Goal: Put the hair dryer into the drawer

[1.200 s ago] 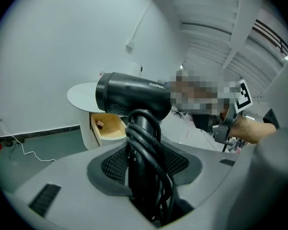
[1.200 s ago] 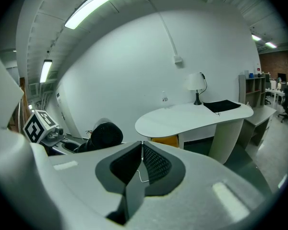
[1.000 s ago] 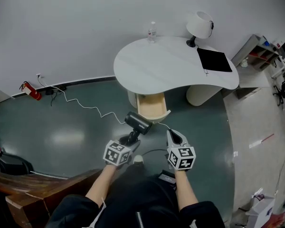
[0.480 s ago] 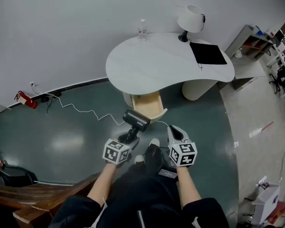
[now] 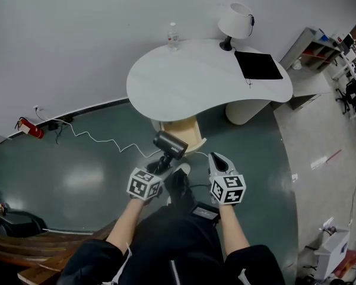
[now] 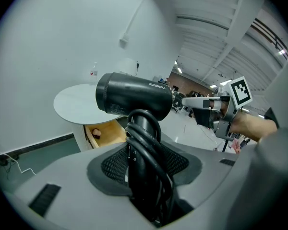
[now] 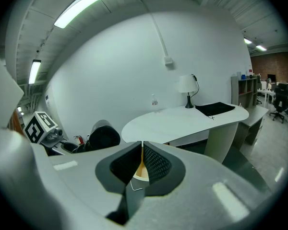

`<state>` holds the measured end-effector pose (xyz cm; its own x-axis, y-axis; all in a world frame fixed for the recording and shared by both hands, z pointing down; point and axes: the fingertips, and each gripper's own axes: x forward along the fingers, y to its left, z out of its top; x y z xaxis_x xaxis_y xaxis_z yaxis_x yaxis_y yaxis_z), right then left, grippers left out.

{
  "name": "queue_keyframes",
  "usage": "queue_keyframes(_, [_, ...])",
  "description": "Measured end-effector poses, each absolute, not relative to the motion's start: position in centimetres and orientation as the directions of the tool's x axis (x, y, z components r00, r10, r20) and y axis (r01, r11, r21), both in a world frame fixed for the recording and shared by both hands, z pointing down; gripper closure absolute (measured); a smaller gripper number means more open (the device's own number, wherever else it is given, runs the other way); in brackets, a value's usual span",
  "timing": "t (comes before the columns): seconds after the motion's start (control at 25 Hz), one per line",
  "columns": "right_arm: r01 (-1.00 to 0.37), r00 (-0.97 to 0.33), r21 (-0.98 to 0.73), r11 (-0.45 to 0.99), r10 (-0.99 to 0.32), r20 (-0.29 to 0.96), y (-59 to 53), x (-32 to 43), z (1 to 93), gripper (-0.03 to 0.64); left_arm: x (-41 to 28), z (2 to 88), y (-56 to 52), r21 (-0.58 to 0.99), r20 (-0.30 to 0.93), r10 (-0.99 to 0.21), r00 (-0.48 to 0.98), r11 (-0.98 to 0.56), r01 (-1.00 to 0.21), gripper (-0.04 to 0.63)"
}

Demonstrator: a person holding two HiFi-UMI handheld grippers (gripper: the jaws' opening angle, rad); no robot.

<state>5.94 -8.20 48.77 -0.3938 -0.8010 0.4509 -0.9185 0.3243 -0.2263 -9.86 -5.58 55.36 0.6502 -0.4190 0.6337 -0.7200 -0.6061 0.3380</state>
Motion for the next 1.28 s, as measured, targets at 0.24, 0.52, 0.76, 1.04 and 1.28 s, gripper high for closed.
queue_keyframes(0.24, [-0.917,-0.395,-0.243,0.316,-0.795,0.460,-10.8,5.8,49.8,0.611,-9.4,55.1,-8.7,0.298,0.647,-0.398,0.651,-0.654,-0.696,0.397])
queue_keyframes(0.52, [-0.912,-0.407,-0.260,0.317,-0.773,0.486,-13.7,5.6,51.1,0.611,-8.9,55.5,-12.0,0.269,0.666,-0.369,0.648,-0.692,-0.670,0.397])
queue_keyframes(0.76, [-0.909,-0.414,-0.279,0.310,-0.755,0.509,-15.5,6.0,52.5,0.611,-8.3,56.7,-14.4,0.240,0.689,-0.334,0.643,-0.731,-0.638,0.397])
queue_keyframes(1.04, [-0.911,-0.410,-0.288,0.297,-0.743,0.530,-16.3,7.2,54.2,0.611,-6.9,58.3,-16.0,0.177,0.735,-0.285,0.615,-0.795,-0.580,0.397])
queue_keyframes(1.28, [-0.912,-0.400,-0.314,0.262,-0.730,0.554,-16.9,8.5,56.1,0.611,-5.6,60.1,-17.1,0.131,0.776,-0.238,0.584,-0.845,-0.519,0.397])
